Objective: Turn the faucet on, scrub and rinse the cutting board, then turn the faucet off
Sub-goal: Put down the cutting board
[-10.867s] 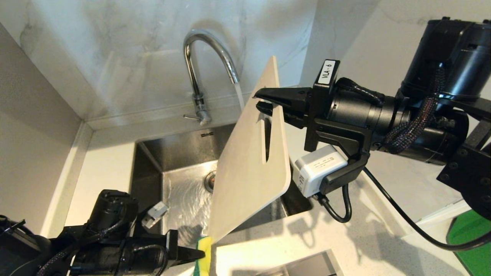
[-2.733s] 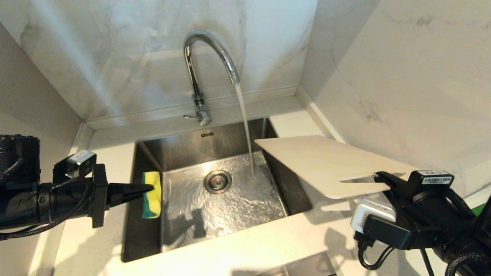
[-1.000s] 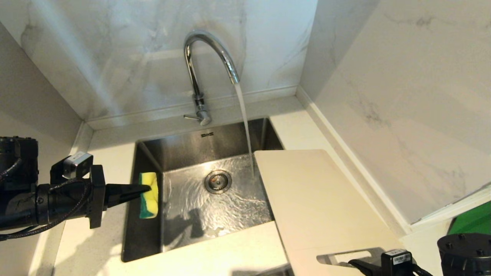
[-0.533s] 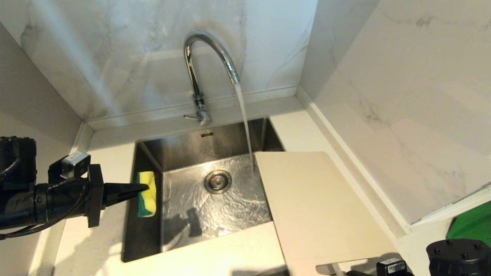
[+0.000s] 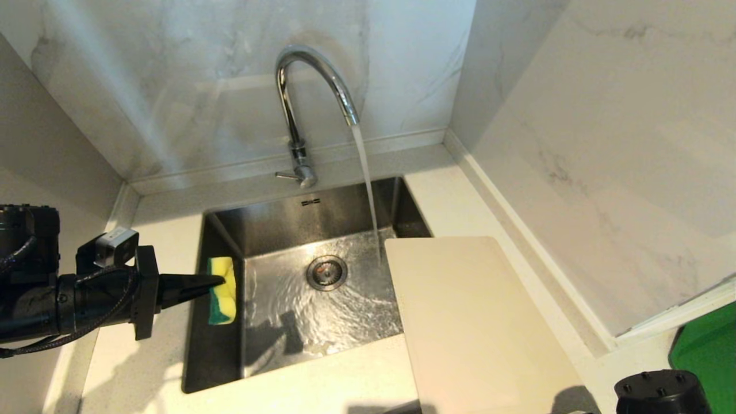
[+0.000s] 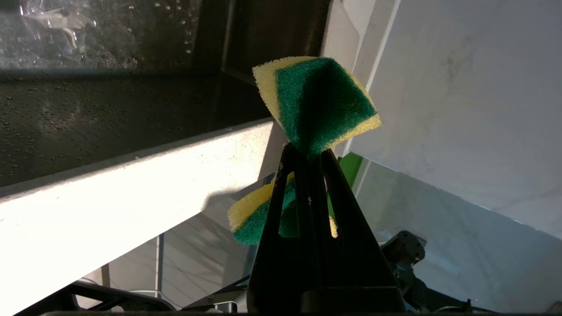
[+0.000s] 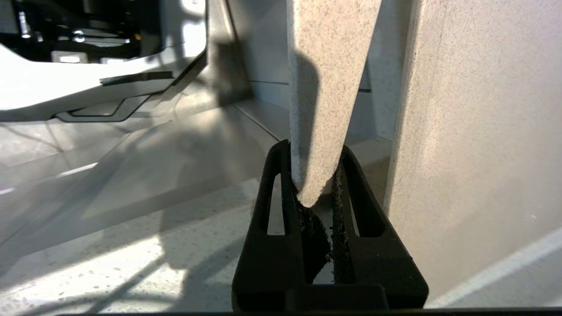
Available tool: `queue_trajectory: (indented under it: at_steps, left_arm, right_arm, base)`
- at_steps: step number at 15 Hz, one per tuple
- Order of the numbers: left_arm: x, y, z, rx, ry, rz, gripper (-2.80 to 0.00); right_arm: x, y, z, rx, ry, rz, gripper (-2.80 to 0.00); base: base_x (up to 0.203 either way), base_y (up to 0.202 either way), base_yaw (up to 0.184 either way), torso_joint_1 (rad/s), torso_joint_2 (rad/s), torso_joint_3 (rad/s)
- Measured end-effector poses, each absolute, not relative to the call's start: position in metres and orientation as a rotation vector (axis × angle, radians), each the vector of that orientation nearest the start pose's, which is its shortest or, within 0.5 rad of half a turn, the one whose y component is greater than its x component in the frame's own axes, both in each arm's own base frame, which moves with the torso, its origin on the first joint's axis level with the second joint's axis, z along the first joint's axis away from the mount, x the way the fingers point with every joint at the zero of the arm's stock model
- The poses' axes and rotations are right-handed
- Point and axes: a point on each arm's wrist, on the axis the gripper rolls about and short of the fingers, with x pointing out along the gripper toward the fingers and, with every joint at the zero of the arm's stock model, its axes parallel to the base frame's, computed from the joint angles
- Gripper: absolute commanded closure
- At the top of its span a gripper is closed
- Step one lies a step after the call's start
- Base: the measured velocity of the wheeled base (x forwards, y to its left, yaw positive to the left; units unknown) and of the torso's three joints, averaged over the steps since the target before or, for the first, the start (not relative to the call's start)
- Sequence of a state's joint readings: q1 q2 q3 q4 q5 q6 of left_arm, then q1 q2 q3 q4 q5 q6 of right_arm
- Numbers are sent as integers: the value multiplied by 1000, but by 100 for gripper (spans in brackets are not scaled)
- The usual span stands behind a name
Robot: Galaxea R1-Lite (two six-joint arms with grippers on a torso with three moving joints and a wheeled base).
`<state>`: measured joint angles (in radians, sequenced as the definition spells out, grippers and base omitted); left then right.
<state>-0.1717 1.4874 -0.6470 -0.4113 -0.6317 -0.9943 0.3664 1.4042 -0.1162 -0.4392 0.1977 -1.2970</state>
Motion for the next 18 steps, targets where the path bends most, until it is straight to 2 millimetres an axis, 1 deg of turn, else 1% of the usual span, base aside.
queue_trajectory:
  at_steps: [12,18]
  left_arm:
    - [234,-54,183,-1023,773,-521,0]
    - [236,-54,189,-1019,752,-533,0]
  right_arm:
    - [143,60,50,-1234,514,1109,0]
    - [157,66,43,-1224,525,1128,0]
  base:
    - [0,0,0,0,0,0]
    - [0,0,0,0,0,0]
